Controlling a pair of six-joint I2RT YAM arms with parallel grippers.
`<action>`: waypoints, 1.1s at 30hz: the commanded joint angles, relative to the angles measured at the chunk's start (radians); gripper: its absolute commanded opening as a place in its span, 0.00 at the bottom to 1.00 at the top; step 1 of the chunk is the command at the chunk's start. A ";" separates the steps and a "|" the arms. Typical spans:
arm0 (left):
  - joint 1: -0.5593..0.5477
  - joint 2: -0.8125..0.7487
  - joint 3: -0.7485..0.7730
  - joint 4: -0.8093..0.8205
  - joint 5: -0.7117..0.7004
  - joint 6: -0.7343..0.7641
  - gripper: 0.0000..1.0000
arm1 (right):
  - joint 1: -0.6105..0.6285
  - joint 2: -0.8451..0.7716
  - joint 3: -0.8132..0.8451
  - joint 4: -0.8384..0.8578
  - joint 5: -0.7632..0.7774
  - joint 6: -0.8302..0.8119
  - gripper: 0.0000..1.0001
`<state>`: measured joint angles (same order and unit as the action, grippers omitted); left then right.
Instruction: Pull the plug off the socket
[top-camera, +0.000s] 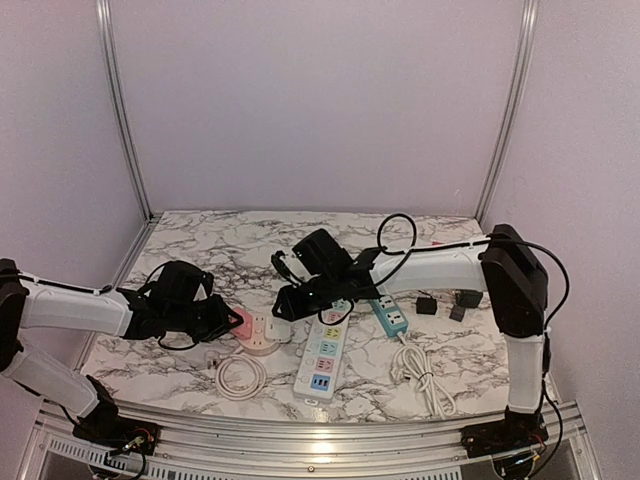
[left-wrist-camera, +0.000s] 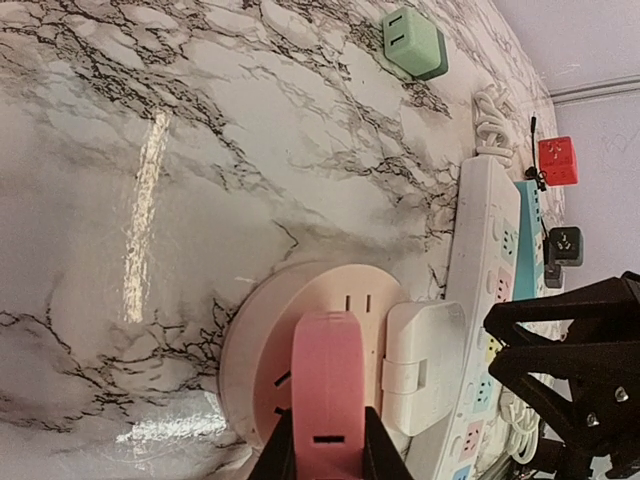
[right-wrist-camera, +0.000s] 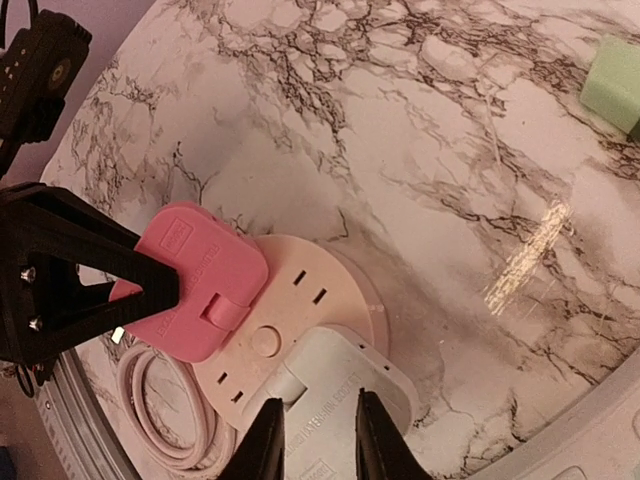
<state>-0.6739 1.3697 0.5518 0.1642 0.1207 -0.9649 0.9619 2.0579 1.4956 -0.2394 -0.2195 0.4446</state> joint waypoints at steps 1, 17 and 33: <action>-0.007 -0.015 -0.016 0.045 -0.046 -0.037 0.00 | 0.030 0.023 0.039 0.003 -0.015 0.000 0.18; -0.010 0.016 -0.010 0.096 -0.010 -0.032 0.00 | 0.040 0.104 0.069 -0.010 -0.035 -0.007 0.01; 0.040 0.014 -0.061 0.368 0.160 -0.049 0.00 | 0.058 0.157 0.066 -0.110 0.021 -0.011 0.00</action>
<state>-0.6556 1.3808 0.5060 0.2806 0.1612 -0.9859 0.9989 2.1452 1.5517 -0.2481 -0.2329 0.4404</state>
